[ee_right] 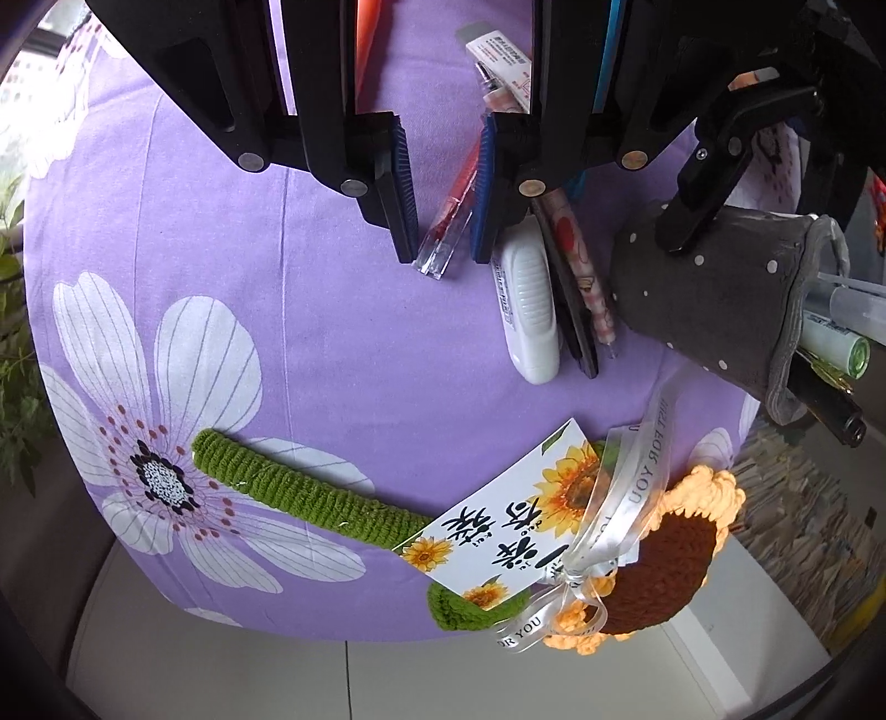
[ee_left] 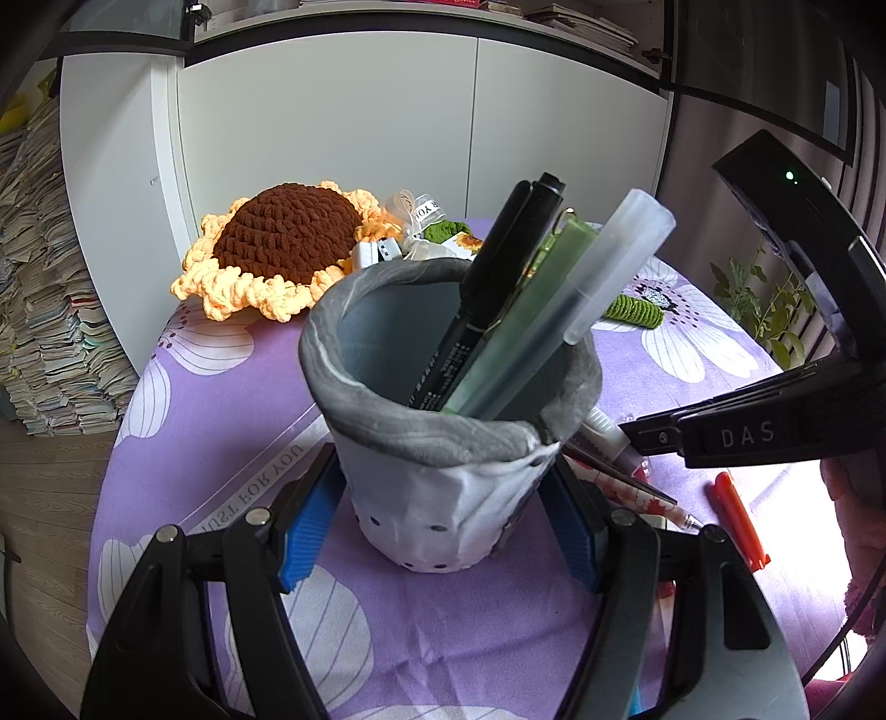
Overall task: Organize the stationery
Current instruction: 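Grasp the red pen from the pile with the right tool, then insert the red pen into the pen holder and release it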
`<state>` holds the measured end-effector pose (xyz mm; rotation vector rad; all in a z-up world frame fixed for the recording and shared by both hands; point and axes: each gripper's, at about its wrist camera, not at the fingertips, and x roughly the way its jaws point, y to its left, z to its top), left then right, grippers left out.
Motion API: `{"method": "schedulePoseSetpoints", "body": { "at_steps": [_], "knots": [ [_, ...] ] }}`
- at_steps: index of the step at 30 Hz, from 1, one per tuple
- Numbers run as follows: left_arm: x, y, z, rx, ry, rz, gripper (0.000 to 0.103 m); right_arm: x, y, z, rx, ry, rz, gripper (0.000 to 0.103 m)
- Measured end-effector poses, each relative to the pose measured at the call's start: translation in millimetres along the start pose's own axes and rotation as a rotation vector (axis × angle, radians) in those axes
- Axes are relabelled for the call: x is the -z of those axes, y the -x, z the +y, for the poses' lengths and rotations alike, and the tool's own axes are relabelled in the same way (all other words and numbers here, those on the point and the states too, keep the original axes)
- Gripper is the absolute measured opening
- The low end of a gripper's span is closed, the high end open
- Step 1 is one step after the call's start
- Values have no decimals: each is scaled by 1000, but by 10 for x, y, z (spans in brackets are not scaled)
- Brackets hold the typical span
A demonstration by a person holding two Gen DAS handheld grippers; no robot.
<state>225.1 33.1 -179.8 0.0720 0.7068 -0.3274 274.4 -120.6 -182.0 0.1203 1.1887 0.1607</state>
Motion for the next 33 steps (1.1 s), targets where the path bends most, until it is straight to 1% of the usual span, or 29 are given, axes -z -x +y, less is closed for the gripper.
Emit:
{"method": "schedulePoseSetpoints", "body": {
  "at_steps": [2,4,6,10,16,25,33],
  "knots": [
    [0,0,1,0,0,0,69,-7,28,-28,-41,-16,4,13],
    [0,0,1,0,0,0,69,-13,116,-84,-60,-39,-23,12],
    [1,0,1,0,-1,0,69,6,274,-159,-67,-50,-64,11],
    [2,1,0,0,0,0,69,26,623,-250,-111,-55,-138,10],
    [4,1,-6,0,-1,0,69,75,1126,-206,-136,-15,-275,7],
    [8,4,-12,0,-1,0,69,64,1669,69,-154,74,-443,7],
    [9,4,-12,0,-2,0,69,-33,2175,445,-211,175,-622,7]
  ]
}}
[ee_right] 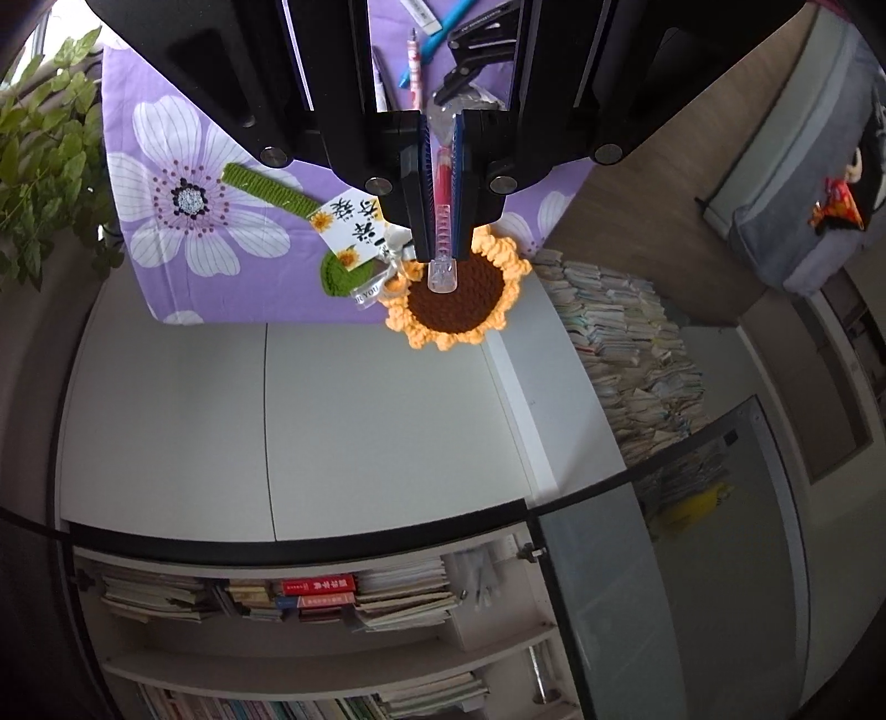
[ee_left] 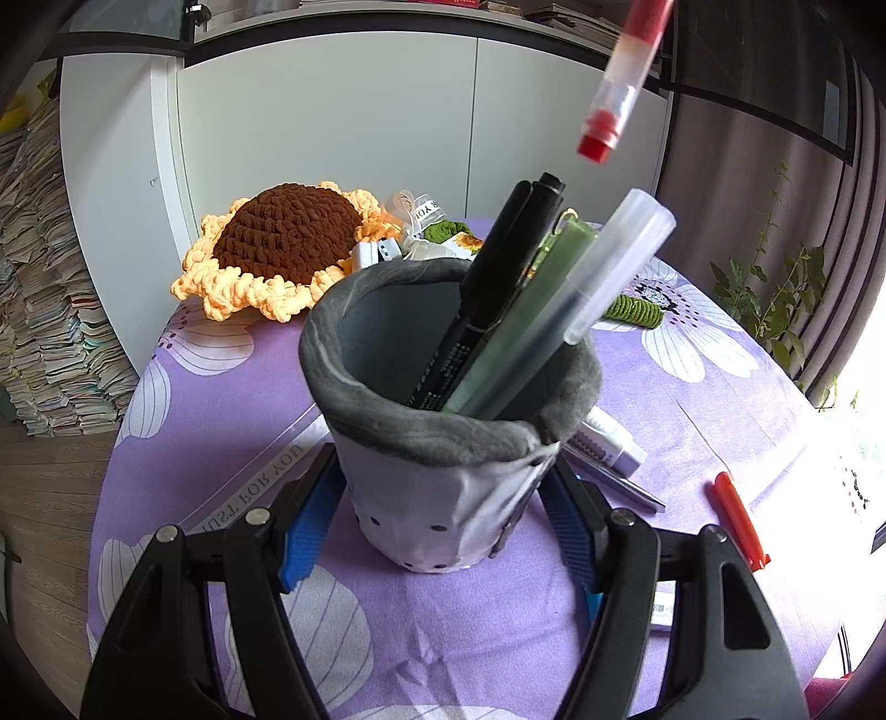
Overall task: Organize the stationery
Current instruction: 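Insert the red pen into the pen holder and release it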
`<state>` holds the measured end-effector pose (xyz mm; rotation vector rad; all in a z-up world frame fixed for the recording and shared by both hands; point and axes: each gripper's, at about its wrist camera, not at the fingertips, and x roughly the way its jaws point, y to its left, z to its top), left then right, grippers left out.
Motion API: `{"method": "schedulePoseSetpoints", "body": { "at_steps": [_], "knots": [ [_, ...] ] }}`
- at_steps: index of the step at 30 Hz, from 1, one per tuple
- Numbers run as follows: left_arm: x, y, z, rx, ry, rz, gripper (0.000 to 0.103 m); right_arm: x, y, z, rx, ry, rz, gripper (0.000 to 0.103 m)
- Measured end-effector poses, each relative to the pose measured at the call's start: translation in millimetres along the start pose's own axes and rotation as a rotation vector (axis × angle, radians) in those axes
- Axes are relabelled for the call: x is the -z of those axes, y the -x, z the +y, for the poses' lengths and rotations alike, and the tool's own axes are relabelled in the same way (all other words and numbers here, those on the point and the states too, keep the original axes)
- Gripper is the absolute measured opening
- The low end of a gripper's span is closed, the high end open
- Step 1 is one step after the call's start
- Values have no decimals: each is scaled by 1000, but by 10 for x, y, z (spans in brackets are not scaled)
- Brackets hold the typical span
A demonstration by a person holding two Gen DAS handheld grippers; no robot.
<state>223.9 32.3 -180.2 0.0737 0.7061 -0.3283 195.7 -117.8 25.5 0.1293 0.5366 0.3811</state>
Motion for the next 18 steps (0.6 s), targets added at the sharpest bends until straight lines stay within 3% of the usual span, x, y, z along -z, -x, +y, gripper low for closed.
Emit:
{"method": "schedulePoseSetpoints", "body": {
  "at_steps": [4,7,12,18],
  "knots": [
    [1,1,0,0,0,0,69,-92,-60,180,-40,38,-22,7],
    [1,1,0,0,0,0,69,-39,-267,266,-68,55,16,7],
    [2,1,-1,0,-1,0,69,228,-670,325,-34,107,69,7],
    [3,1,-1,0,-1,0,69,377,-883,199,-41,62,154,7]
  ]
}}
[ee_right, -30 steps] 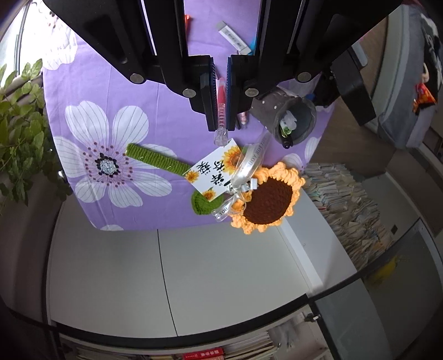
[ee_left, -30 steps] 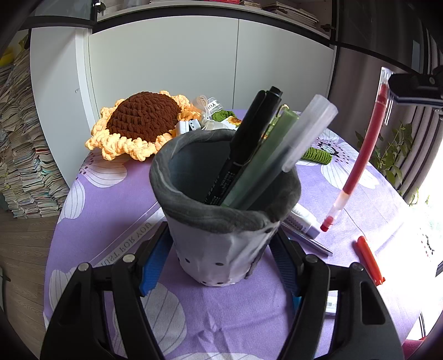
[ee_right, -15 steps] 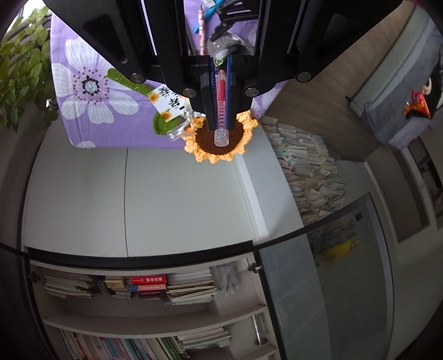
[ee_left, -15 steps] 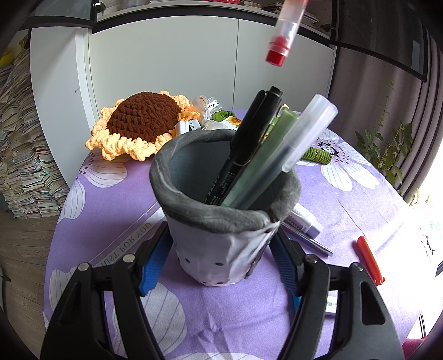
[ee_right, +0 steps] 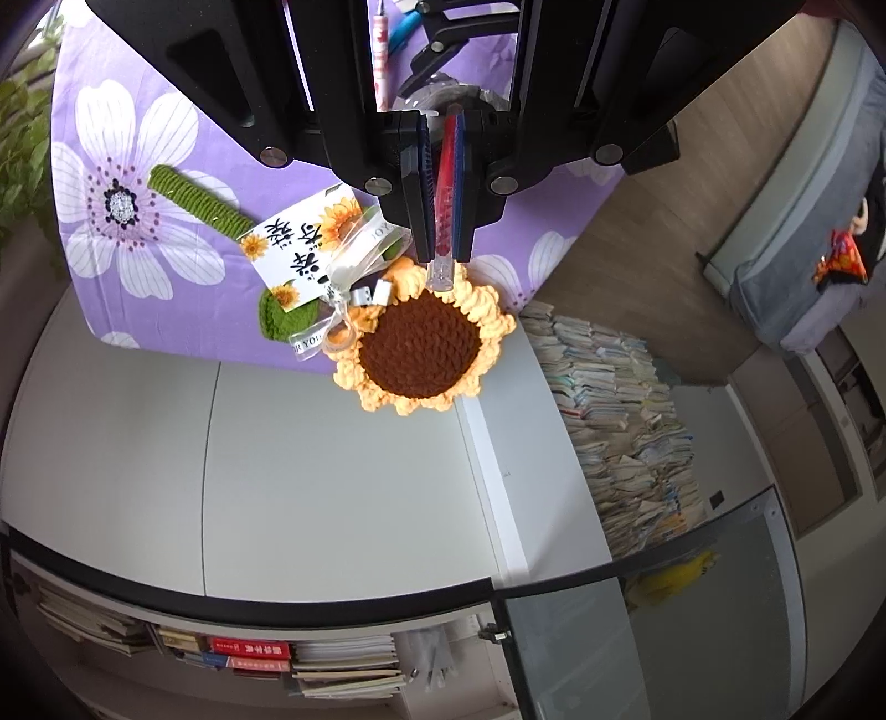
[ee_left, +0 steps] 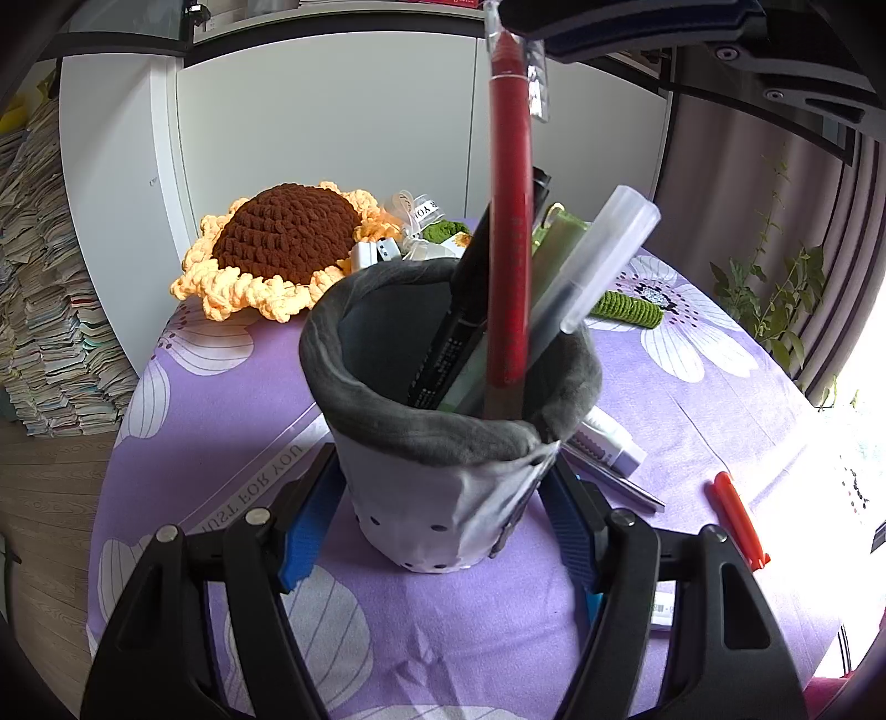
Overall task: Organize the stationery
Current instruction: 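Insert the red pen into the pen holder and release it, then move the open right tool to the pink patterned pen and grasp it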
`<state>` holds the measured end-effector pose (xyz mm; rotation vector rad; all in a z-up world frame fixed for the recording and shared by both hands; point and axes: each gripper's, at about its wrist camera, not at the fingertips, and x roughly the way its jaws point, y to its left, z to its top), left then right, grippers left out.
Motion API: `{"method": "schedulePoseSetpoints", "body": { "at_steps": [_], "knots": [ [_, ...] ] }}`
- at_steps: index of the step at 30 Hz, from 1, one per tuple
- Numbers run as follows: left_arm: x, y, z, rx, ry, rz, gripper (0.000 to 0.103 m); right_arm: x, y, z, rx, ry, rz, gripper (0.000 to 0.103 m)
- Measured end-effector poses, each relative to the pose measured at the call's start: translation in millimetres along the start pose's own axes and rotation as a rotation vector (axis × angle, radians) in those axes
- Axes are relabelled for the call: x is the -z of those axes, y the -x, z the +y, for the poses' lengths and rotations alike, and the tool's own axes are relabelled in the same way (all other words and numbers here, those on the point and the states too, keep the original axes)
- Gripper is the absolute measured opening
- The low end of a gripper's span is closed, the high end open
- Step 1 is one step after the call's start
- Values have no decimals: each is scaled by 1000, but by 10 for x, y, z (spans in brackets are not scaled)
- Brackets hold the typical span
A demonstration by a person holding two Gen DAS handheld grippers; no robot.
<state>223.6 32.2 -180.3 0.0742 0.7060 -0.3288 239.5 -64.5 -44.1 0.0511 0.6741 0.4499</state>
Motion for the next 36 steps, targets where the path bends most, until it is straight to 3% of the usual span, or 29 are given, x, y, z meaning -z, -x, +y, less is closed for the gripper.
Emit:
{"method": "schedulePoseSetpoints", "body": {
  "at_steps": [10,18,23,28,36],
  "knots": [
    [-3,-10,5,0,2,2,70,195,-2,-155,-19,-52,88,7],
    [-9,-20,12,1,2,2,70,308,306,-355,5,-92,58,7],
    [-9,-20,13,1,1,2,70,603,153,-467,35,-81,168,7],
    [-7,-19,12,0,1,2,70,928,-100,-559,10,-103,297,7],
    [-6,-19,13,1,1,2,70,1095,-368,-476,-10,-90,386,7]
  ]
}}
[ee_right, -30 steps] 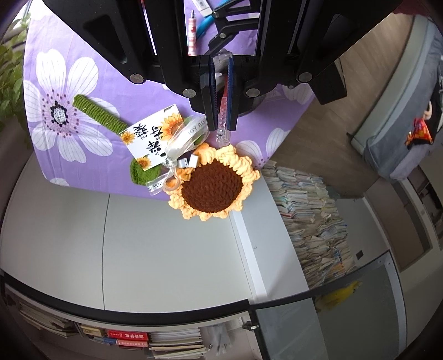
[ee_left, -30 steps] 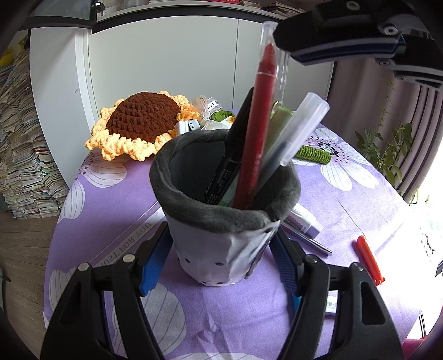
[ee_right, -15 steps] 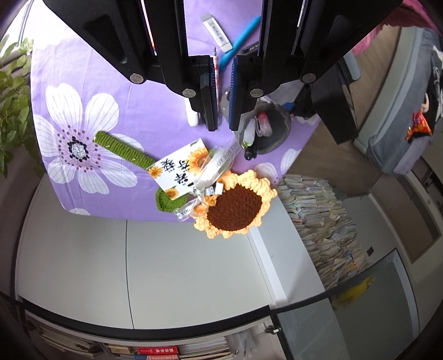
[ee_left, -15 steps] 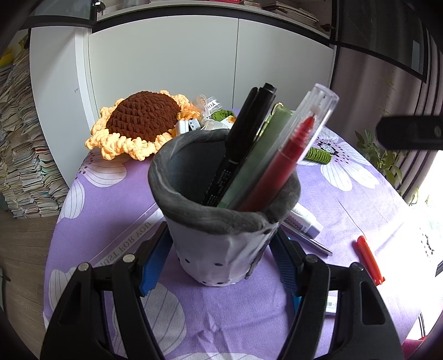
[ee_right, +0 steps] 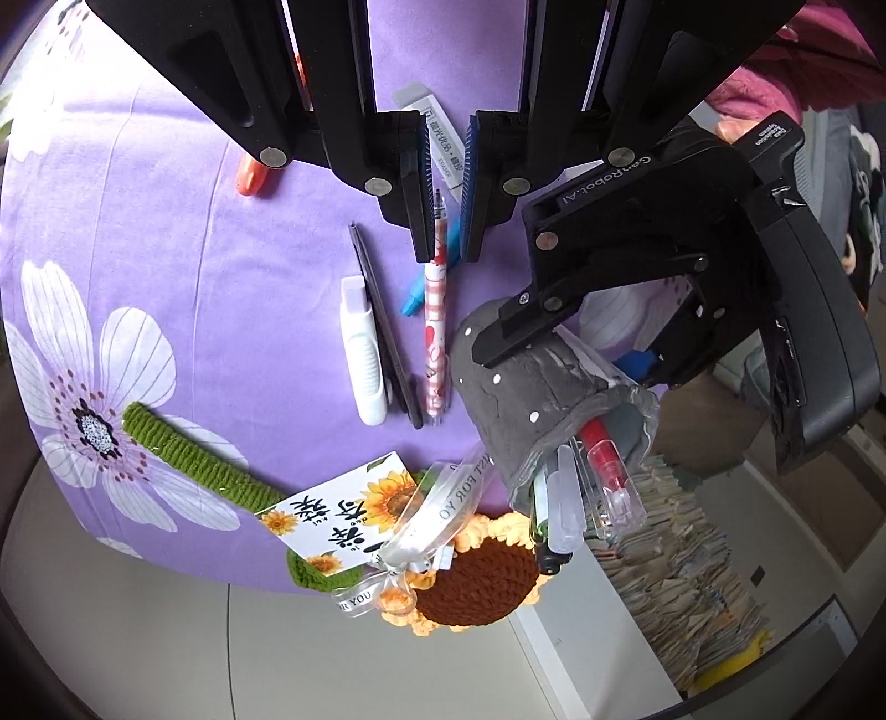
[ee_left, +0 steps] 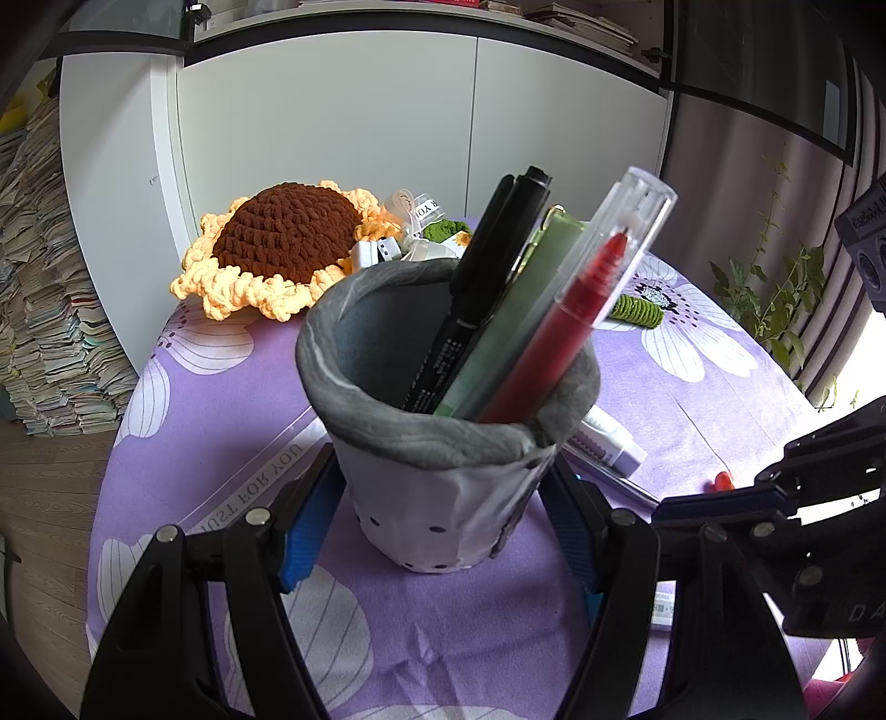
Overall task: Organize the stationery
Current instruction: 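Move the open right tool to the pink patterned pen and grasp it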
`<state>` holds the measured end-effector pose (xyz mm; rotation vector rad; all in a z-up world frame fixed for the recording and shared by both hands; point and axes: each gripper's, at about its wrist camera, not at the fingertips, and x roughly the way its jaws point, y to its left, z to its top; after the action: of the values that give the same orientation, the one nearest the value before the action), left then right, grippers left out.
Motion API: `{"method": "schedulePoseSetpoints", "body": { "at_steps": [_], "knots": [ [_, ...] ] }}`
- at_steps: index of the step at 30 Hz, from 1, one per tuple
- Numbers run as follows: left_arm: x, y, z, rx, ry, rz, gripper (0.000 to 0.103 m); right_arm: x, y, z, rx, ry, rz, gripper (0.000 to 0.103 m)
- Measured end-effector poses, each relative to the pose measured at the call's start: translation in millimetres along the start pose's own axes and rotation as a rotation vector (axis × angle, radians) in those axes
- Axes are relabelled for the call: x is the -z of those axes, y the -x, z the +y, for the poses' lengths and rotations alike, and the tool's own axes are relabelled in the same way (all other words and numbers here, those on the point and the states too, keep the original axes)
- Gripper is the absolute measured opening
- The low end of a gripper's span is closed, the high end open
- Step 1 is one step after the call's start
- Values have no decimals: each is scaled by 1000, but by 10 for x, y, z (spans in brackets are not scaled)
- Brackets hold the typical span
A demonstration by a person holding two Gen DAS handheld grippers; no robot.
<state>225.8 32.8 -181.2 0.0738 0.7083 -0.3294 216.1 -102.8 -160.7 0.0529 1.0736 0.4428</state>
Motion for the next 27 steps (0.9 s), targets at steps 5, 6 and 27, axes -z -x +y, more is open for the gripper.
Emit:
{"method": "schedulePoseSetpoints", "body": {
  "at_steps": [5,6,27],
  "knots": [
    [0,-1,2,0,0,0,70,31,-167,14,4,-4,38,7],
    [1,1,0,0,0,0,70,31,-190,8,5,-7,38,8],
    [-4,-1,21,-2,-1,-1,70,401,105,-410,166,-8,138,8]
  ]
}}
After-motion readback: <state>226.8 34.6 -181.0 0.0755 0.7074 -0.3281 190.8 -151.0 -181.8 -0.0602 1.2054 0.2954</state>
